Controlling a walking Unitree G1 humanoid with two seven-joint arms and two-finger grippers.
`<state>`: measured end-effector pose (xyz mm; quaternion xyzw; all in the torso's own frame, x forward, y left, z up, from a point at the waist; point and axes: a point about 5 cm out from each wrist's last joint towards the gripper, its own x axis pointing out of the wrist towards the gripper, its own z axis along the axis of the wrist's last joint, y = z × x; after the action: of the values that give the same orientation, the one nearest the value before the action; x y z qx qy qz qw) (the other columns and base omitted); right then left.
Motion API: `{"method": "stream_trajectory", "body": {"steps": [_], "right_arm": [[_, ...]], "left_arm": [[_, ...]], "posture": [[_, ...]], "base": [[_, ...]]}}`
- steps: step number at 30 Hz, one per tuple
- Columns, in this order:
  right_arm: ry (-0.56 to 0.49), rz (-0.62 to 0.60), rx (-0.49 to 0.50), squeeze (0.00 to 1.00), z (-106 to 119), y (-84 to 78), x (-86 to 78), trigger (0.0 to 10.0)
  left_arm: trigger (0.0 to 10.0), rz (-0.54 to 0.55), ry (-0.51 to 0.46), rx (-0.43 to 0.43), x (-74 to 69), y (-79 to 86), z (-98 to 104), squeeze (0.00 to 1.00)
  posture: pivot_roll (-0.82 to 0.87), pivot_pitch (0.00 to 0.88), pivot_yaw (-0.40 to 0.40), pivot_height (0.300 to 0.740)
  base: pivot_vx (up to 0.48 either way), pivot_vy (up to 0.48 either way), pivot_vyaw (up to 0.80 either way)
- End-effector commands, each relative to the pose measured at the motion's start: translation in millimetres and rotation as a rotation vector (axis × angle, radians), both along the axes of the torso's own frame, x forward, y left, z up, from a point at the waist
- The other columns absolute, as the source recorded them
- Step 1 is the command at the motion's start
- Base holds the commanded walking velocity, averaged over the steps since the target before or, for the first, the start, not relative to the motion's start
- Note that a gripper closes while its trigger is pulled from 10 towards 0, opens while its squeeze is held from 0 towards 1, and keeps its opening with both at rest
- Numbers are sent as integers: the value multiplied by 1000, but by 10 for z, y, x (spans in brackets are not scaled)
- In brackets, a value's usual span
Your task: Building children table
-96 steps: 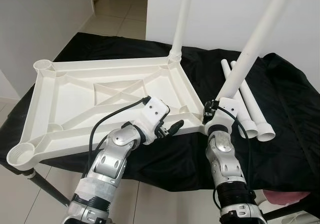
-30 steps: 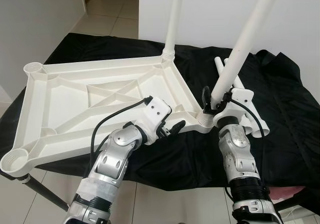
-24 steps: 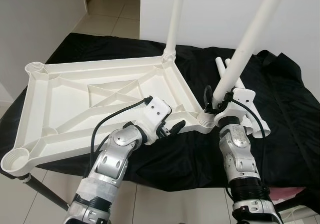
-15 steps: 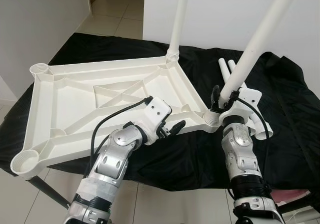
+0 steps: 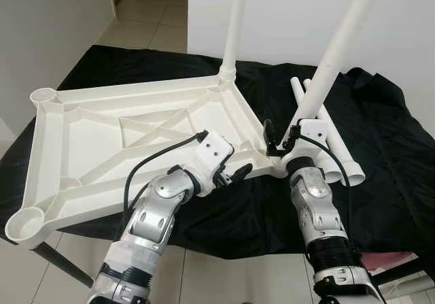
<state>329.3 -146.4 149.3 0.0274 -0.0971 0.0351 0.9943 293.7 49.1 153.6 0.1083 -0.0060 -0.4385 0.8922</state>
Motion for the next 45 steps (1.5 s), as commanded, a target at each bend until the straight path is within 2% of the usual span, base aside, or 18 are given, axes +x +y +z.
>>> {"method": "stream_trajectory", "body": {"steps": [1,6,12,13,18,22,23,28,30,33,40,43,45], "right_arm": [[19,12,-3,0,-32,4,11,10000],[1,-44,16,0,-16,-87,1,10000],[-5,-73,32,0,-42,-111,-48,10000],[3,-78,43,0,-118,-102,-151,10000],[15,-69,42,0,-201,-86,-264,10000],[13,-68,35,0,-214,-105,-287,10000],[5,-88,16,0,-202,-175,-280,10000],[-4,-104,13,0,-196,-224,-309,10000],[2,-103,33,0,-263,-211,-446,10000],[24,-95,41,0,-330,-172,-535,10000],[65,-81,64,0,-428,-70,-648,10000],[65,-81,64,0,-428,-70,-648,10000],[82,-84,71,0,-467,-75,-678,10000]], "left_arm": [[10000,87,-21,-4,45,1,29,0],[10000,90,-21,-5,45,5,27,0],[10000,89,-21,-4,40,6,23,0],[10000,86,-21,5,33,19,11,0],[10000,80,-27,21,34,30,4,0],[10000,77,-29,22,43,30,10,0],[10000,70,-29,24,45,19,9,0],[10000,63,-28,34,41,21,-4,0],[10000,69,-28,56,46,80,-41,0],[10000,76,-27,65,51,126,-53,0],[10000,88,-23,109,83,273,-91,0],[10000,88,-23,109,83,273,-91,0],[10000,118,-28,122,125,360,-89,0]], "posture": [[19,0,-76,740],[18,0,-80,740],[18,0,-81,740],[14,0,-77,740],[7,0,-68,740],[1,0,-61,740],[-4,0,-55,740],[-6,0,-53,740],[-14,0,-49,740],[-20,0,-43,740],[-27,0,-34,740],[-27,0,-34,740],[-29,0,-37,740]], "base": [[0,0,0],[0,0,0],[0,0,0],[0,0,0],[0,0,0],[0,0,0],[0,0,0],[0,0,0],[0,0,0],[0,0,0],[0,0,0],[0,0,0],[0,0,0]]}}
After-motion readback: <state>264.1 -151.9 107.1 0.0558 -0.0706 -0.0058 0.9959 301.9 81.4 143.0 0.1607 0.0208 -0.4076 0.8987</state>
